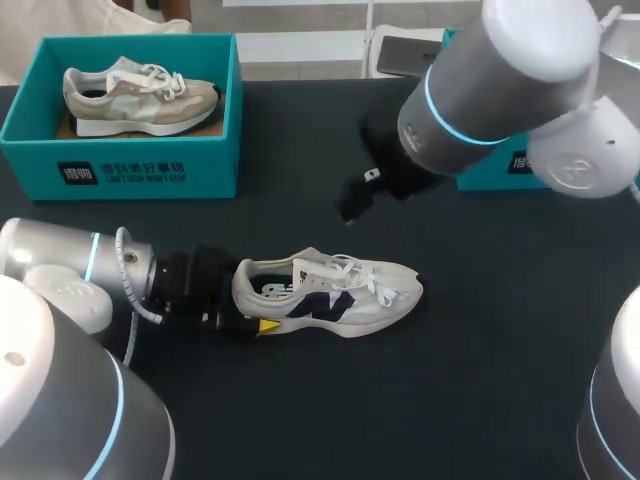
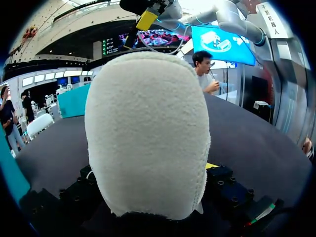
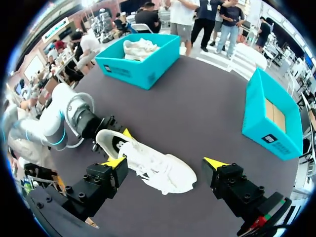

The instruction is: Take the shoe out of the shoebox, open the shoe tongue, remove and reinsert the insole, then place the shoe into the shoebox

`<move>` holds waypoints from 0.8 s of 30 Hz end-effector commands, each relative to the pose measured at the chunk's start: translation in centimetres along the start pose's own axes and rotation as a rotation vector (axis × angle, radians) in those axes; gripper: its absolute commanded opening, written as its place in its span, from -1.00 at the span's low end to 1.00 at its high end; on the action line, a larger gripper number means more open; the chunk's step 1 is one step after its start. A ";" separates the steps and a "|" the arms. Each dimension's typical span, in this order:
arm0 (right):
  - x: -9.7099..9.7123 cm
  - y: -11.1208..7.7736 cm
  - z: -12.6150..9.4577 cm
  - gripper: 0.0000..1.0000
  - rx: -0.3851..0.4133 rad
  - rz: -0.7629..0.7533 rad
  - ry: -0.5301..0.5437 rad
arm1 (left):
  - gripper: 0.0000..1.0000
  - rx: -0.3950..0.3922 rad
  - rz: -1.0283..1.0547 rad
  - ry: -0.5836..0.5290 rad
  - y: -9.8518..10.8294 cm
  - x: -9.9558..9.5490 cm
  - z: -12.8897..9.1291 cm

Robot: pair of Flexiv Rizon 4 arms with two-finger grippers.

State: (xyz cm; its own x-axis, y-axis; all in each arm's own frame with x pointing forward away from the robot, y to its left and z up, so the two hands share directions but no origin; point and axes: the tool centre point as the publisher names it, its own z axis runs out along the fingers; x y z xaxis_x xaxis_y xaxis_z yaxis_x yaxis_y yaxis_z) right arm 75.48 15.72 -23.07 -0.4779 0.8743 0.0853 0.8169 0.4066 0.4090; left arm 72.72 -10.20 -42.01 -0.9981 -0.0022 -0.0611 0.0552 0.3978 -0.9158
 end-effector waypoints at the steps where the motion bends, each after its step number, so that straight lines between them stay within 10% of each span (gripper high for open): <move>1: 2.4 1.2 1.6 1.00 0.037 0.051 -0.203 | -1.00 -0.001 0.000 0.000 0.2 0.1 0.2; 15: 2.6 1.3 1.8 1.00 0.028 0.108 -0.226 | -1.00 -0.001 0.000 0.000 0.2 0.1 0.2; 24: 6.1 0.8 4.2 1.00 0.184 0.364 -0.311 | -1.00 -0.001 0.000 0.000 0.2 0.1 0.2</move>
State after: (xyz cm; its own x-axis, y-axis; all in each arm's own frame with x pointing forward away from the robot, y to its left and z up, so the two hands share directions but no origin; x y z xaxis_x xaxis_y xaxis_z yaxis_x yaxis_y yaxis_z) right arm 74.02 20.18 -25.01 -0.1506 0.9883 0.0244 0.9517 0.1383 0.2742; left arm 72.72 -10.20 -42.01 -0.9981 -0.0022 -0.0611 0.0552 0.3977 -0.9158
